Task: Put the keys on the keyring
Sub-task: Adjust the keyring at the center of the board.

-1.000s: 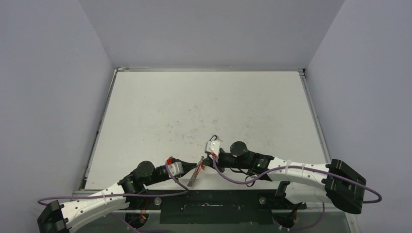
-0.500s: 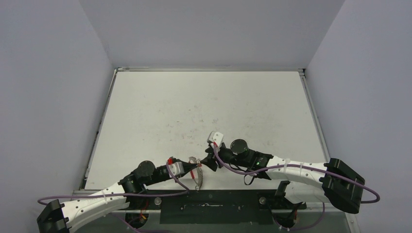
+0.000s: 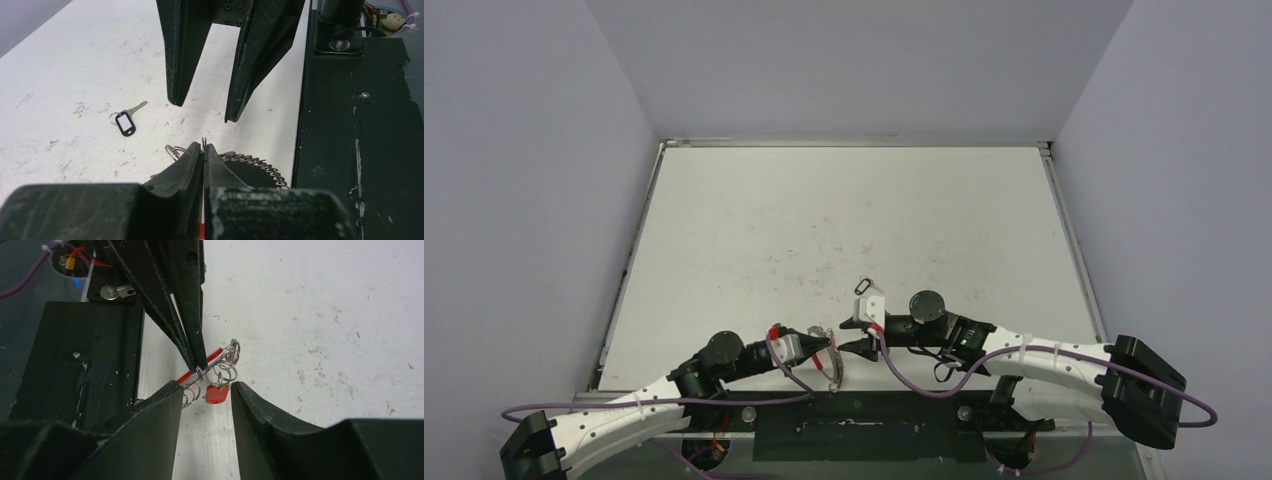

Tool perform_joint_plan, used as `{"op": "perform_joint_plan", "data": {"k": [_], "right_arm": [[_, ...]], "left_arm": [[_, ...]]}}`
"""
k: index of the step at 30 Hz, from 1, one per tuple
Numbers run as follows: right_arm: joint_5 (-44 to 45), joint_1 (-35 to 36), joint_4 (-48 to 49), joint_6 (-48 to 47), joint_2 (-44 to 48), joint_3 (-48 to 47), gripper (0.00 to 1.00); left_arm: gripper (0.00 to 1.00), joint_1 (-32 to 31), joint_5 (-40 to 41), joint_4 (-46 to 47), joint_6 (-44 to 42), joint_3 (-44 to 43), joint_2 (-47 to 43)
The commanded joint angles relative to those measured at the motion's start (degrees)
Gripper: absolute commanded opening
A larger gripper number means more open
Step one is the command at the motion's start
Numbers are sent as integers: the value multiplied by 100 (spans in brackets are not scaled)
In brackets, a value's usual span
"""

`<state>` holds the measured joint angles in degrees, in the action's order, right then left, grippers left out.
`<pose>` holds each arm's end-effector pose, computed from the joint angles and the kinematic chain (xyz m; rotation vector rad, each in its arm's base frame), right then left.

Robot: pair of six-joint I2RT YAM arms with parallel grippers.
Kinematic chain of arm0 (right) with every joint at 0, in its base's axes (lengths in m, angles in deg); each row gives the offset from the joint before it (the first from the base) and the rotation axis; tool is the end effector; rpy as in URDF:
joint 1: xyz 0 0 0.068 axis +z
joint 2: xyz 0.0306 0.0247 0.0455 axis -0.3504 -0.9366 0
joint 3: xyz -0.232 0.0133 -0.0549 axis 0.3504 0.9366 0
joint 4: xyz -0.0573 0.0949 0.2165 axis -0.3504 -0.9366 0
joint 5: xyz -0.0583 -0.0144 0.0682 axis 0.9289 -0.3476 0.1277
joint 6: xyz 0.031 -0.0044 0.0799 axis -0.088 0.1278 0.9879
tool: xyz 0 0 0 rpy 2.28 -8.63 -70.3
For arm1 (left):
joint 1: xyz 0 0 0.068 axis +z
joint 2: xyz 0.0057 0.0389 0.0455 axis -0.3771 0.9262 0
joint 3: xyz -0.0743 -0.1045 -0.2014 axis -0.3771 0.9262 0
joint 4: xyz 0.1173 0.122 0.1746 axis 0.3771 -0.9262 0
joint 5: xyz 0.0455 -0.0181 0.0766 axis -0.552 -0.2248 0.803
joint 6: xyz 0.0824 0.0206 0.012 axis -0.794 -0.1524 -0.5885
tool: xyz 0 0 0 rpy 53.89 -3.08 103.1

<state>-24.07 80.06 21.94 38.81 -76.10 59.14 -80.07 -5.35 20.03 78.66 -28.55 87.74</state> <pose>0.1011 0.2446 0.1846 -1.4054 1.3519 1.0520 0.0852 -0.1716 0.1637 1.0853 1.2890 -0.8620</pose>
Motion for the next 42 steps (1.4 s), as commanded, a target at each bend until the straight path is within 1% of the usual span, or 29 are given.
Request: {"op": "perform_joint_plan", "data": {"k": [1, 9, 11, 13, 16, 19, 23, 26, 27, 29, 30, 32, 34, 36, 39, 42], "right_arm": [[-660, -20, 611, -208, -273, -103, 39], [-836, 34, 999, -143, -901, -315, 28], [-819, 32, 1068, -123, -971, -324, 23], [-819, 31, 1156, -101, -987, -324, 15], [-782, 39, 1231, -76, -981, -319, 9], [-775, 32, 1221, -83, -962, -315, 1], [-732, 31, 1008, -88, -876, -356, 0], [-564, 33, 385, -167, -720, -493, 0], [-490, 37, 107, -235, -656, -563, 0], [-365, 37, -492, -392, -516, -734, 0], [-320, 33, -791, -528, -450, -829, 0], [-219, 30, -1422, -699, -336, -1044, 0], [-160, 39, -1982, -879, -272, -1276, 0], [-100, 41, -2552, -1031, -251, -1518, 0], [-41, 51, -3239, -1231, -307, -1886, 0], [126, 62, -3813, -1285, -514, -2267, 0]], "left_arm": [[0, -3, -170, 418, -94, 188, -42], [0, -1, -268, 455, -101, 170, -60], [0, -2, -268, 456, -104, 169, -60], [0, -1, -270, 470, -103, 170, -60], [0, -1, -277, 468, -87, 182, -64], [0, -1, -268, 467, -80, 188, -62], [0, -1, -247, 465, -53, 188, -84], [0, -2, -152, 441, -2, 161, -122], [4, -6, -113, 339, 18, 128, -148], [23, -1, 0, 142, 68, 75, -226], [30, -1, 38, 28, 86, -41, -272], [41, -1, 129, -249, 91, -185, -385], [46, -3, 234, -550, 54, -302, -511], [48, -2, 308, -873, -34, -406, -624], [48, -3, 372, -1332, -187, -568, -721], [45, -1, 383, -1610, -301, -736, -709]]}}
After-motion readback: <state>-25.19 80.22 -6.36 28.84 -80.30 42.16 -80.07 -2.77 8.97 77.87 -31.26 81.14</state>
